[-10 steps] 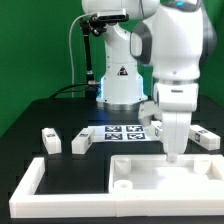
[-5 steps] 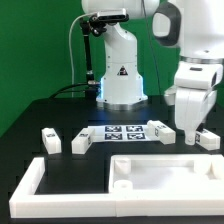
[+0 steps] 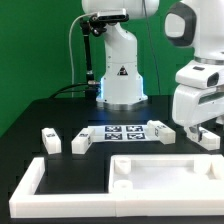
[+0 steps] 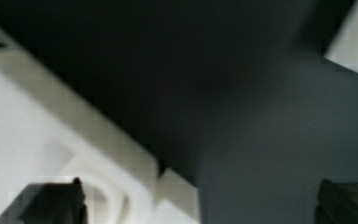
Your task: Assemble desk
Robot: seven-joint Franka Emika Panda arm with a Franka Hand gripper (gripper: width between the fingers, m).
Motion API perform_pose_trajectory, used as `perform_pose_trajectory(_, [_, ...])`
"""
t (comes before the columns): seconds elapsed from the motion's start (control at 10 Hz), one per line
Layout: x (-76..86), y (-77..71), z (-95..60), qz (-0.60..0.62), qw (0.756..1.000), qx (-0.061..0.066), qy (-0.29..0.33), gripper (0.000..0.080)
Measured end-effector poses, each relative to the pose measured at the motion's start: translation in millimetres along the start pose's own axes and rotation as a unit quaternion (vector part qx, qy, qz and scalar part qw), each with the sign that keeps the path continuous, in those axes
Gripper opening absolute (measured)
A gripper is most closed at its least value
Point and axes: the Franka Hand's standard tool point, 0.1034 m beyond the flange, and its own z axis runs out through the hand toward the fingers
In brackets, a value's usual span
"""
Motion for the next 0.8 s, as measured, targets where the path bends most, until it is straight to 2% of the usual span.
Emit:
perform_pose_trajectory(0.2, [5.7, -23.3, -1.5, 0.102, 0.995, 0.016, -0.004, 0.0649])
perform_pose_trajectory(0.3, [7.8, -27.0, -0.2, 0.106, 0.994, 0.014, 0.0, 0.0649])
perform_pose_trajectory(0.5, [7.8, -27.0, -0.2, 0.119, 0.993, 0.016, 0.0, 0.0649])
perform_pose_trajectory(0.6, [5.8, -29.6, 1.1, 0.126, 0.992, 0.019, -0.009, 0.0649])
perform_pose_trajectory(0.7, [1.7, -41.7, 8.8, 0.154, 0.987, 0.03, -0.023, 0.0649])
perform_pose_trajectory(0.8, [-14.2, -53.2, 14.7, 0.148, 0.984, 0.036, -0.091, 0.0649])
